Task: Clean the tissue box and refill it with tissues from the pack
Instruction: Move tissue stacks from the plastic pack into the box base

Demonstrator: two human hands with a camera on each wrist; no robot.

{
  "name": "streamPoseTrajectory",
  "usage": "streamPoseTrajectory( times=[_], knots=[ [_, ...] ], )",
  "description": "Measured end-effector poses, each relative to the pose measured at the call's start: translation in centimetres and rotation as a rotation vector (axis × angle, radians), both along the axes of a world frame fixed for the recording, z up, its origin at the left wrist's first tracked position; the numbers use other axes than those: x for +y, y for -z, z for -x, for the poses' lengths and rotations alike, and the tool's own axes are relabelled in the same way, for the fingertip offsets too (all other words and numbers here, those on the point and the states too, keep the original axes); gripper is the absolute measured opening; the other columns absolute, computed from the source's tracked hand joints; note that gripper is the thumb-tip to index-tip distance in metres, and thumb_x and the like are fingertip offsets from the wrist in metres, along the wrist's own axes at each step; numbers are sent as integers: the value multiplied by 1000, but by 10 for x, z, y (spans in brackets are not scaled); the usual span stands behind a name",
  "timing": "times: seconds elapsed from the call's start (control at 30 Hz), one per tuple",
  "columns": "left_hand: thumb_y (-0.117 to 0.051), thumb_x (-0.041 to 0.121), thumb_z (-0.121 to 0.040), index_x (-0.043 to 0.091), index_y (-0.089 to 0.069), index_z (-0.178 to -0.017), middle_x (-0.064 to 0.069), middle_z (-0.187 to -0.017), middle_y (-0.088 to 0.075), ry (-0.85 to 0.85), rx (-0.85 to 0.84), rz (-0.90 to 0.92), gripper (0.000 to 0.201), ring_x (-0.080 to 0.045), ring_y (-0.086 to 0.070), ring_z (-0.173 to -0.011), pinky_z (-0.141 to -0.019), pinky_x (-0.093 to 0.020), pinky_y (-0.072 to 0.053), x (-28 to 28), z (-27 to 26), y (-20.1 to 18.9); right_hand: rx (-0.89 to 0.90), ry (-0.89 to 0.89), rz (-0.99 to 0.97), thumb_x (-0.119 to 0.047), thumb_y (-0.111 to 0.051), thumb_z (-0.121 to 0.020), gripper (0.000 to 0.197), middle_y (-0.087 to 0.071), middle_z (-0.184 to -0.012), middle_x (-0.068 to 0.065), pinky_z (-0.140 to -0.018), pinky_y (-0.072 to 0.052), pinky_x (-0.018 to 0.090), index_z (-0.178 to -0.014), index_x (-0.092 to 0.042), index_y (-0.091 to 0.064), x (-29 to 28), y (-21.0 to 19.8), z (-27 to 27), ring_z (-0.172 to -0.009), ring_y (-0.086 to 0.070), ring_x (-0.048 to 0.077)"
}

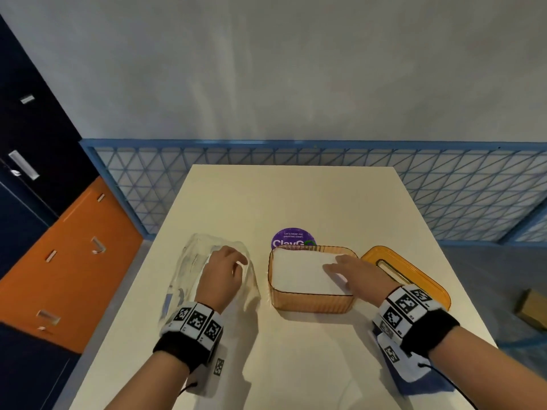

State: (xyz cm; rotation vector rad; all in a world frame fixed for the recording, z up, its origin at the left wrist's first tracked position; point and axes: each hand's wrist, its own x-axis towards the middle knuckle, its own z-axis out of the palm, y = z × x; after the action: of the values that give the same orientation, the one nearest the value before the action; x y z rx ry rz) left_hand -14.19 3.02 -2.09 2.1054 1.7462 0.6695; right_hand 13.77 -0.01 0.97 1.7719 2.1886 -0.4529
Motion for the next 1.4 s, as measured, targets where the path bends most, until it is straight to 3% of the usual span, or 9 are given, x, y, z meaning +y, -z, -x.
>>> streamPoseTrajectory(
  times=[0.3,0.47,0.67,0.77,0.87,0.97,1.1,1.23,1.4],
  knots=[
    [-44,15,-97,14,-51,-132,-9,-134,-45,-16,246,404,36,-22,-50,-121,-100,-29,-40,14,38,41,-204,-75,81,-22,-49,-96,67,-14,-159,1,-117,-16,46,-149,-36,-9,12,8,-7,-145,-19,20],
    [-50,40,-92,12,-43,-126,-12,-133,-37,-75,436,515,45,-27,-40,-123,-101,-36,-41,14,25,56,-239,-35,115,-23,-45,-98,68,-7,-160,-1,-111,-9,62,-148,-41,-3,12,11,-4,-145,-20,21],
    [-54,41,-91,33,-24,-142,-14,-146,-21,-258,325,621,60,-36,-28,-133,-107,-49,-34,13,25,61,-211,0,128,-19,-45,-97,67,-8,-160,-2,-112,-8,62,-147,-41,-6,13,12,-3,-145,-19,22],
    [-56,49,-87,27,-15,-146,-13,-145,-23,-375,394,590,75,-34,-30,-133,-104,-48,-35,9,24,61,-216,-2,137,-21,-46,-97,67,-10,-160,-1,-112,-9,62,-148,-40,-8,12,10,-1,-144,-22,24],
    [-54,56,-85,19,-23,-144,-10,-151,-17,-333,574,473,76,-31,-22,-138,-106,-45,-32,3,15,64,-210,7,142,-21,-46,-97,67,-8,-160,-2,-112,-9,61,-148,-40,-7,13,10,0,-145,-20,24],
    [-56,59,-81,15,-39,-133,-5,-140,-31,-310,585,456,70,-24,-30,-132,-100,-40,-37,1,4,65,-202,10,143,-19,-47,-97,68,-8,-160,-2,-113,-10,61,-148,-40,-7,13,11,-1,-145,-21,24],
    [-60,46,-85,11,-45,-128,-7,-135,-37,-321,499,522,58,-23,-37,-127,-95,-35,-46,7,-2,64,-199,3,140,-20,-47,-97,68,-8,-160,-1,-113,-11,60,-148,-39,-7,12,10,-1,-144,-21,24],
    [-44,23,-96,7,-45,-130,-14,-143,-34,-300,504,535,37,-28,-39,-130,-100,-36,-44,7,-3,62,-172,11,137,-19,-44,-98,66,-7,-160,-2,-113,-9,60,-148,-40,-8,11,11,-2,-145,-19,24],
    [-36,18,-99,7,-50,-121,-11,-132,-47,-315,427,522,28,-26,-51,-121,-98,-33,-44,8,2,55,-166,-11,123,-17,-43,-98,66,-8,-160,-1,-114,-20,53,-148,-39,-7,12,13,-4,-144,-21,24]
  ],
)
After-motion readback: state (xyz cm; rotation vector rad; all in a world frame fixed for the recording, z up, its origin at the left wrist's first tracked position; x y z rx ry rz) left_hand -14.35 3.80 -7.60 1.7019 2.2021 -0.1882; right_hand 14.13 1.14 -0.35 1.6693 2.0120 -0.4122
